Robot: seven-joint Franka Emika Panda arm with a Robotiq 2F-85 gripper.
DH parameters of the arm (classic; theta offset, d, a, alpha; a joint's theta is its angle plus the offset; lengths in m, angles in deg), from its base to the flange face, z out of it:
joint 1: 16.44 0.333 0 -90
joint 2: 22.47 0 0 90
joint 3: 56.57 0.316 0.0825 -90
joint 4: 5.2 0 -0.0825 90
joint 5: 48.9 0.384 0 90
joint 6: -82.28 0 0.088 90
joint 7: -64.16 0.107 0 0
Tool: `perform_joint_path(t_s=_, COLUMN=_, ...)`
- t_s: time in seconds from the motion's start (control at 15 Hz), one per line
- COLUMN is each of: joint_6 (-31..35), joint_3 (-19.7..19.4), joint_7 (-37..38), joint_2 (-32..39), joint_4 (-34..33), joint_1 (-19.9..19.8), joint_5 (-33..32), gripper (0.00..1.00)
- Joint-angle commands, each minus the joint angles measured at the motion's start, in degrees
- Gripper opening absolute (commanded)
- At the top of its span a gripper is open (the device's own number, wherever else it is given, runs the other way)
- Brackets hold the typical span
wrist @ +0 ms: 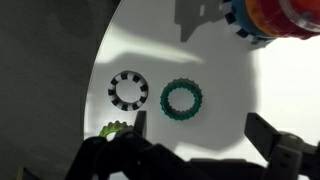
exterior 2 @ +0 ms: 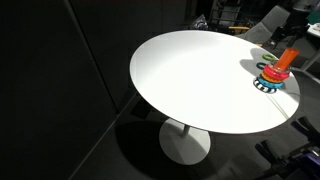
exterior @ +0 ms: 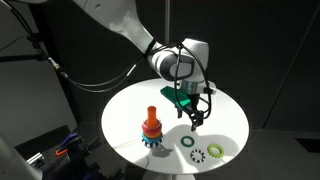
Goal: Put the green ring on the orange stand.
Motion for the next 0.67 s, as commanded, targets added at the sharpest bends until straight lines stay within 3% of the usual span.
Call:
perform_joint_path(t_s=0.0, joint_6=0.9, joint_3=1.7, joint_7=-0.3, joint_2=3.6, joint_4=-3.8, joint_1=-2.1, joint_5=1.8, gripper=1.00)
perform_joint_path(t_s=0.6, joint_6=2.3, joint_3=2.6, joint_7=0.4, joint_2=11.3, joint_4=-9.0, joint_1=-2.8, joint_5=1.3, gripper=1.00)
